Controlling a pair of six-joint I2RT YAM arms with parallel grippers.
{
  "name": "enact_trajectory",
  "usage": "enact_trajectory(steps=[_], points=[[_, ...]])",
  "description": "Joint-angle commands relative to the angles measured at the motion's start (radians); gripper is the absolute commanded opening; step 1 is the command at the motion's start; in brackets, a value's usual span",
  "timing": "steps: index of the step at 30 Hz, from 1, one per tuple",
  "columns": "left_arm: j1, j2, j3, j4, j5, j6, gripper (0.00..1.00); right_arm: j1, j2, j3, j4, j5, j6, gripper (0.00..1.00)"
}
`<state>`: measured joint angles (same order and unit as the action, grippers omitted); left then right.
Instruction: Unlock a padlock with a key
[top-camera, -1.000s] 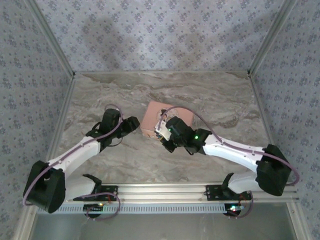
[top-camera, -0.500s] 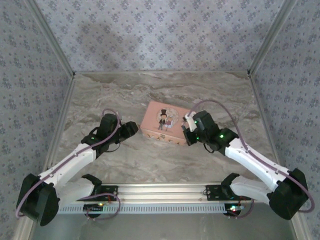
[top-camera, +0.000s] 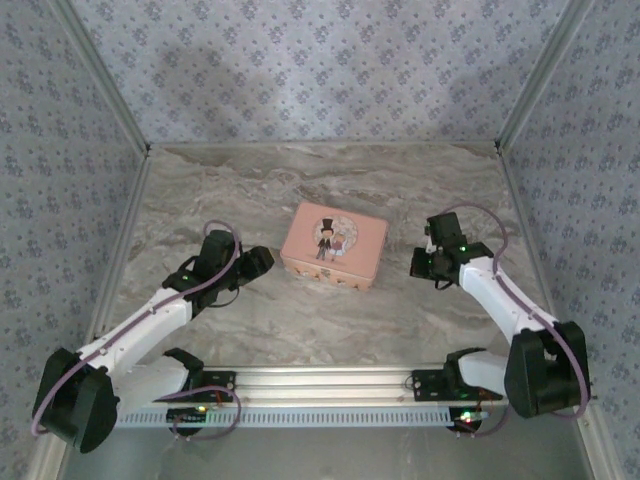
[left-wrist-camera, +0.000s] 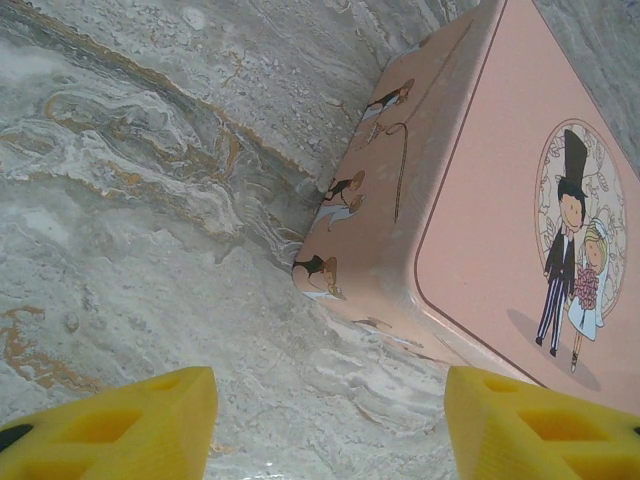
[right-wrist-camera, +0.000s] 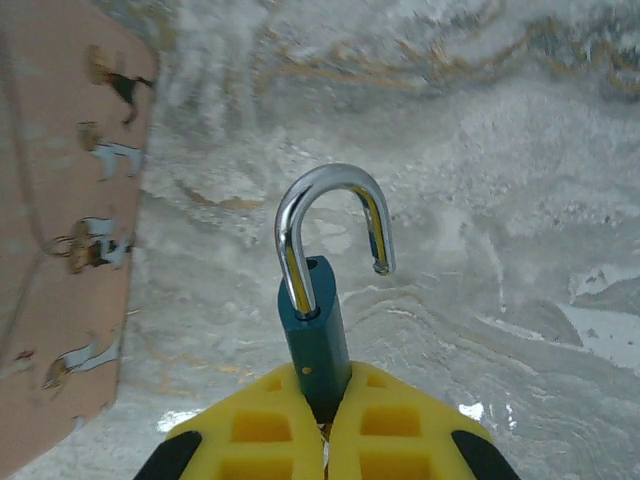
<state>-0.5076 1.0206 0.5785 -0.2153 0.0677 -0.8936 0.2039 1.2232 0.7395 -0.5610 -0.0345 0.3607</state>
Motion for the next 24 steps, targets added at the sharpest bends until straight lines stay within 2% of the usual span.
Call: enact_trajectory(steps=[1, 8, 11, 17, 24], points=[[-0.008, -0.014, -0.011, -0.023, -0.024, 0.023, 0.62, -0.028, 0.056, -0.015, -0.002, -0.035, 0.037, 0.0], [-0.009, -0.014, -0.014, -0.012, -0.028, 0.03, 0.64, -0.046, 0.159, -0.016, 0.051, -0.04, 0.043, 0.02], [-0.007, -0.013, -0.015, -0.014, -0.03, 0.032, 0.64, -0.046, 0.17, -0.019, 0.065, -0.041, 0.056, 0.09], [0.003, -0.013, -0.012, -0.017, -0.036, 0.038, 0.64, -0.043, 0.165, 0.001, 0.057, -0.04, 0.058, 0.3], [0.005, -0.014, 0.005, -0.03, -0.041, 0.038, 0.65, -0.035, 0.101, 0.036, 0.017, -0.046, 0.051, 0.33]])
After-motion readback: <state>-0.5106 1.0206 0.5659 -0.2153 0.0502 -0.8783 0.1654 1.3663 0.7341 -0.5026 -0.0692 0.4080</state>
